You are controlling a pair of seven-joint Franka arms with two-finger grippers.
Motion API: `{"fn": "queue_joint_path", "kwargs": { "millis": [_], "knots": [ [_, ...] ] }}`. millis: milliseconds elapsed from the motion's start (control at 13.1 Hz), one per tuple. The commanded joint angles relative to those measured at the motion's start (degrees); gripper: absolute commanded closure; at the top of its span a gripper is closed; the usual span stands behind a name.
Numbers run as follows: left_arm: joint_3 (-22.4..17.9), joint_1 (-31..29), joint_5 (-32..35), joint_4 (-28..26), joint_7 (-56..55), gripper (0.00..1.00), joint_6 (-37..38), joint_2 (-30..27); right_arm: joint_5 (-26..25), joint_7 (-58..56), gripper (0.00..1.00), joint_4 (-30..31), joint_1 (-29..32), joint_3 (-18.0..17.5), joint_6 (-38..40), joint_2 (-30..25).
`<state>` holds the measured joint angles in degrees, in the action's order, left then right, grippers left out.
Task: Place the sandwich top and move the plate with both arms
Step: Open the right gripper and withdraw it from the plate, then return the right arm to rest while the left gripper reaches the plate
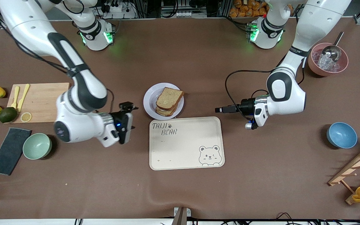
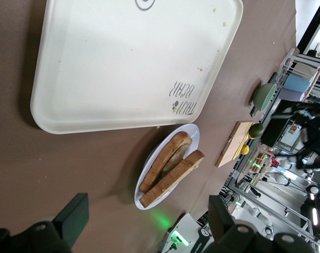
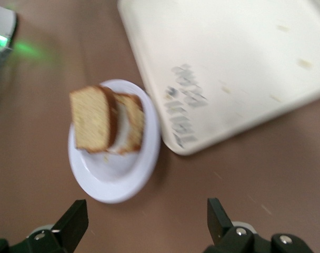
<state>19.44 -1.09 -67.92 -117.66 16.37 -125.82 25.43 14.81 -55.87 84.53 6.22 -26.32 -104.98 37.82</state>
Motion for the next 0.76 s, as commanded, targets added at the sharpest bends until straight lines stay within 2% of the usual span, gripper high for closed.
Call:
{"fn": "queue_joint_path", "kwargs": {
  "millis": [0, 229, 459, 535, 611, 688],
  "knots": [
    [0.25, 1.17, -4.13, 0.33, 1.82, 0.00, -0.48, 1.20, -4.69, 0.23, 0.00, -0.68, 3.97, -0.66, 0.57, -0.81],
    [0.25, 2.58, -10.98, -0.19, 8.47, 0.00, -0.48, 3.40, -11.97, 0.41, 0.00, -0.68, 8.98, -0.31, 0.48, -0.81],
    [0.25, 5.04, -16.18, -0.55, 13.32, 0.00, -0.48, 5.24, -13.75, 2.51, 0.00, -0.42, 12.67, 0.74, -0.31, -0.81],
    [0.25, 5.31, -16.98, -0.37, 16.47, 0.13, -0.48, 6.21, -14.19, 2.87, 0.00, -0.42, 13.90, 0.92, -0.92, -0.81],
    [0.25, 5.48, -17.86, -0.55, 20.24, 0.19, -0.48, 7.35, -14.97, 2.87, 0.00, -0.16, 15.04, 1.01, -1.18, -0.81],
    [0.25, 5.57, -19.87, -0.55, 24.28, 0.20, -0.48, 8.84, -15.15, 2.78, 0.00, 0.98, 16.01, 0.92, -1.19, -1.95]
  ]
}}
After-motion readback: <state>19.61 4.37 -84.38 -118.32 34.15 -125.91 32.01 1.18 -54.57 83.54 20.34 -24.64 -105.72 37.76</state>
